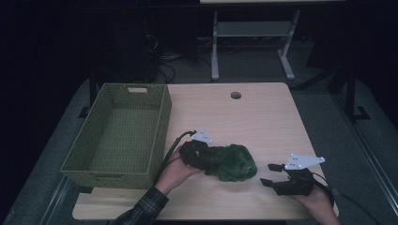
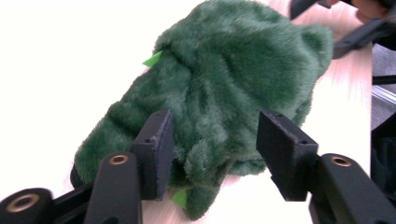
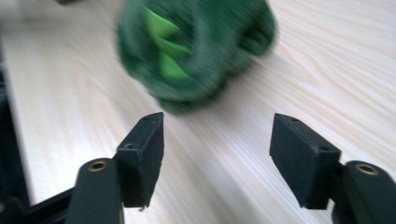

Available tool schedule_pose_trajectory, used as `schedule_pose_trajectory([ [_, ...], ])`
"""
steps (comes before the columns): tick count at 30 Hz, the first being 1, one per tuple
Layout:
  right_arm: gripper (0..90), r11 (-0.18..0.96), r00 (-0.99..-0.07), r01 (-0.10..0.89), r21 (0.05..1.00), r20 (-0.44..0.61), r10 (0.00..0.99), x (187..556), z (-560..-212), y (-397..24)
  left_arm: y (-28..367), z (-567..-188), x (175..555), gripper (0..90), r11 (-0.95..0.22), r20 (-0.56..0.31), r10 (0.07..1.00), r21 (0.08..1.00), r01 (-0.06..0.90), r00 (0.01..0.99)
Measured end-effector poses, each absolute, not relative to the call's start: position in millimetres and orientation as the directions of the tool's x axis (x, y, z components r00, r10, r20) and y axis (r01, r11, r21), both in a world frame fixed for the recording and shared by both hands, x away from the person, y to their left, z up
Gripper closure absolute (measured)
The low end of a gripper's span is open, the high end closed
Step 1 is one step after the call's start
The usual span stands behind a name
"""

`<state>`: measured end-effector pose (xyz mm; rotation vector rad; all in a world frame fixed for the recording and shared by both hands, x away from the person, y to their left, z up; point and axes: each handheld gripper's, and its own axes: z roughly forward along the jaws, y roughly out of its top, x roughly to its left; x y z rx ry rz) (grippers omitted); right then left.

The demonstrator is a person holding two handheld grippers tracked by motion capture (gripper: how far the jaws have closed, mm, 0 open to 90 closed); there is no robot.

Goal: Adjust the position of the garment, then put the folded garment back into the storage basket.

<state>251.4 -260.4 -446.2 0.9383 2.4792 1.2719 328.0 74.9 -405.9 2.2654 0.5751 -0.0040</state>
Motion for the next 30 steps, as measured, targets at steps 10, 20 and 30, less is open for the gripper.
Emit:
schedule_pose_trajectory([
  [10, 14.5, 0.386, -0.636, 0.571, 0.724, 0.093, 0.766, 263, -467, -288, 68, -396, 332, 35.8, -0.627, -0.149, 0.336, 0.701, 0.339, 0.93],
  [20, 9.9, 0.36, -0.55, 0.604, 0.711, 0.044, 0.834, 267, -477, -288, 52, -389, 333, 25.6, -0.669, -0.109, 0.279, 0.691, 0.275, 0.954],
  [30, 7.1, 0.371, -0.551, 0.597, 0.712, 0.027, 0.834, 268, -482, -287, 25, -387, 335, 16.5, -0.703, -0.092, 0.205, 0.679, 0.212, 0.974],
])
